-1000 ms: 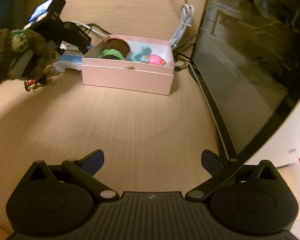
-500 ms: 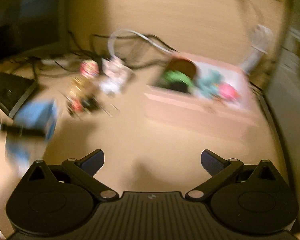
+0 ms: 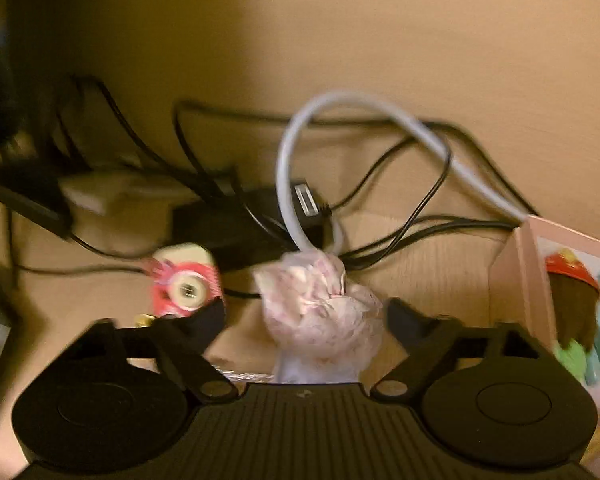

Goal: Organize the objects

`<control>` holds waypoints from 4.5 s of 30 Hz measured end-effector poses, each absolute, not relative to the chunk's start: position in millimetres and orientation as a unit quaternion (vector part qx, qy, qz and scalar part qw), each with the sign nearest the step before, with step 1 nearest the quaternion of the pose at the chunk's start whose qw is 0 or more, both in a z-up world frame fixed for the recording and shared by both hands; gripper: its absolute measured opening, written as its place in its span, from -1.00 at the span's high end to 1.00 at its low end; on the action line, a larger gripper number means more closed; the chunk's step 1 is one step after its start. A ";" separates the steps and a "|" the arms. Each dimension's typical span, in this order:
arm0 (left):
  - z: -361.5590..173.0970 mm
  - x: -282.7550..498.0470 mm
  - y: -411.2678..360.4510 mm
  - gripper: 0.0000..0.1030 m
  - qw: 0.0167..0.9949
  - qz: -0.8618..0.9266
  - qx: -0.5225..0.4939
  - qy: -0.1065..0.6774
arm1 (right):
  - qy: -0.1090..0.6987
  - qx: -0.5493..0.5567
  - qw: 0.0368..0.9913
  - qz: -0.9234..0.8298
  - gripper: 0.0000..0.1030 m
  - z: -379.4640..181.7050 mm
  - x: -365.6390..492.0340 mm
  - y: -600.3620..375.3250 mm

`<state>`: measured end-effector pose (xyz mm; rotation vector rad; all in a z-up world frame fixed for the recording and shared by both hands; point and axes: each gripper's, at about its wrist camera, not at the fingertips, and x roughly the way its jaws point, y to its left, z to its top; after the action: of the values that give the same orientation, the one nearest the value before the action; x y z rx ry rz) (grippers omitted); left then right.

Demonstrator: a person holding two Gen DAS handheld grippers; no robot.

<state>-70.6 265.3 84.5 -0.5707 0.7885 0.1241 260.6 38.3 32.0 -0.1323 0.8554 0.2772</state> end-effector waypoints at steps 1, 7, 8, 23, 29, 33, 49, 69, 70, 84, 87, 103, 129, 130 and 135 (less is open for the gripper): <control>83.5 -70.1 264.5 -0.18 0.882 0.057 -0.275 0.378 | 0.426 -0.065 0.893 0.134 -0.19 25.9 264.7 38.5; 70.9 -57.4 258.3 -0.18 0.878 0.023 -0.275 0.392 | 0.451 -0.063 0.874 0.167 0.08 22.1 222.5 18.6; 69.1 -54.8 256.0 -0.18 0.877 0.017 -0.274 0.395 | 0.460 -0.066 0.867 0.180 0.08 23.9 205.6 12.7; 79.7 -49.0 228.1 -0.19 0.879 0.018 -0.189 0.436 | 0.411 -0.102 0.880 0.214 -0.51 54.3 234.5 97.2; 91.1 -59.4 224.9 -0.19 0.886 0.036 -0.157 0.435 | 0.442 -0.106 0.867 0.205 0.10 32.1 240.9 101.8; 92.8 -60.2 218.2 -0.19 0.888 0.031 -0.138 0.437 | 0.440 -0.113 0.856 0.246 0.10 35.7 202.1 83.7; 77.2 -30.2 154.8 -0.19 0.884 -0.079 -0.104 0.449 | 0.393 -0.148 0.871 0.254 -0.52 55.5 42.6 -35.2; 83.2 -49.9 197.2 -0.18 0.880 0.042 -0.162 0.444 | 0.407 -0.124 0.847 0.317 -0.29 56.4 -0.2 -30.4; 86.5 -52.6 191.2 -0.18 0.882 0.039 -0.154 0.444 | 0.405 -0.132 0.843 0.328 -0.23 54.3 1.1 -20.6; 92.4 -48.5 117.5 -0.18 0.890 -0.051 -0.089 0.445 | 0.436 -0.195 0.835 0.273 0.37 35.5 -6.7 -60.8; 92.3 -43.5 109.9 -0.18 0.889 -0.068 -0.082 0.445 | 0.443 -0.174 0.842 0.255 0.23 39.4 -7.8 -84.2; 95.5 -27.4 130.9 -0.18 0.884 -0.046 -0.103 0.454 | 0.403 -0.161 0.883 0.180 -0.04 32.4 32.0 -103.6; 83.9 -58.9 146.5 -0.18 0.873 -0.025 -0.143 0.466 | 0.434 -0.037 0.853 0.288 -0.43 42.1 41.5 -102.3; 83.5 -59.5 146.5 -0.18 0.872 -0.024 -0.143 0.467 | 0.416 -0.062 0.862 0.282 -0.43 44.7 40.1 -98.9; 80.9 -63.2 142.1 -0.18 0.869 -0.032 -0.138 0.475 | 0.397 -0.125 0.862 0.288 -0.43 40.2 51.5 -85.7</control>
<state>-63.2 142.1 80.9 -0.2898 0.9935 -0.0674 51.5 -85.7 40.2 -0.2631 0.8320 0.6046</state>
